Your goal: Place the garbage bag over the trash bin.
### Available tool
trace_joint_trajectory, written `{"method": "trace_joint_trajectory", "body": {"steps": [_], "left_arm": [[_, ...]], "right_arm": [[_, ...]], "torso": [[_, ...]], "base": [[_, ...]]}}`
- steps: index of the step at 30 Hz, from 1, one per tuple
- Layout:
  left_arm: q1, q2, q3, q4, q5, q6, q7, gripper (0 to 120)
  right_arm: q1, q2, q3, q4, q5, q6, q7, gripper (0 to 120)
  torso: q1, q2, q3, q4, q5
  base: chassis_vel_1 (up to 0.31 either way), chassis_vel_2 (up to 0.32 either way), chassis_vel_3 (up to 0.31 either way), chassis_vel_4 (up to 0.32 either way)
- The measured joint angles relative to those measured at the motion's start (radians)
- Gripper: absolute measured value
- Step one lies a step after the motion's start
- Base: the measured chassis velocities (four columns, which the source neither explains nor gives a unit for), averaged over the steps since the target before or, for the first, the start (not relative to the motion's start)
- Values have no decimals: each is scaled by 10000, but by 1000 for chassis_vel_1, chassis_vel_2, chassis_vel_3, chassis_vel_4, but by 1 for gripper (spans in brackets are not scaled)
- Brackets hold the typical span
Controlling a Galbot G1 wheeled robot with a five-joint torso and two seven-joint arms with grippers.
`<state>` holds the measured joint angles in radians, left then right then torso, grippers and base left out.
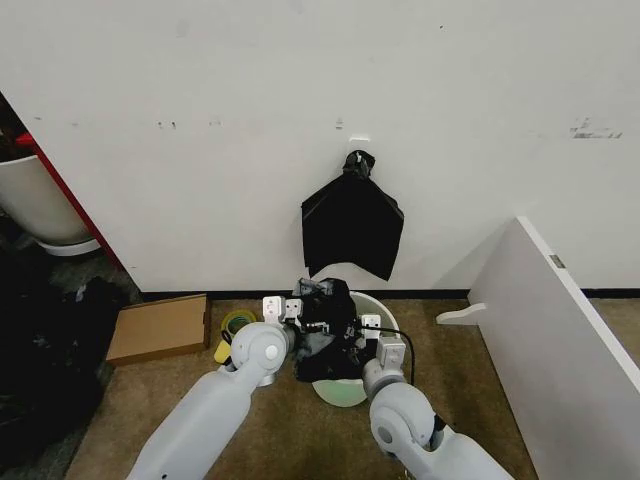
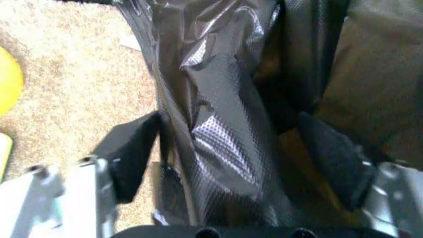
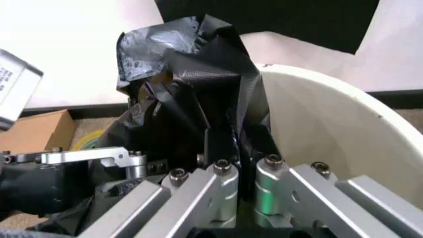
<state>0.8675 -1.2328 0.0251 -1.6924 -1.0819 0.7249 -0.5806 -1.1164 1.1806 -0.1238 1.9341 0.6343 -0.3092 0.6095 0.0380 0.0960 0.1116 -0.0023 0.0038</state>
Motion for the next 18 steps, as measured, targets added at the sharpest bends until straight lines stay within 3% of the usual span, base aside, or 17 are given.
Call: {"method": "trace_joint_trajectory", "body": {"steps": [2, 12, 18], "left_arm": [[0, -34, -10, 49, 17, 3, 60, 64], [129, -66, -185, 146, 60, 93, 256, 30], [534, 407, -514, -170, 600, -557, 956, 8]], "right_arm": [[27, -39, -12, 7, -31, 57, -37, 0], [48, -128, -40, -37, -296, 381, -227, 0], [-77, -160, 15, -27, -497, 770, -322, 0]], "torso": [[0, 0, 0, 0, 0], [-1, 1, 0, 0, 0], [-1, 0, 0, -1, -4]], "base": [[0, 0, 0, 0], [0, 0, 0, 0], [0, 0, 0, 0]]}}
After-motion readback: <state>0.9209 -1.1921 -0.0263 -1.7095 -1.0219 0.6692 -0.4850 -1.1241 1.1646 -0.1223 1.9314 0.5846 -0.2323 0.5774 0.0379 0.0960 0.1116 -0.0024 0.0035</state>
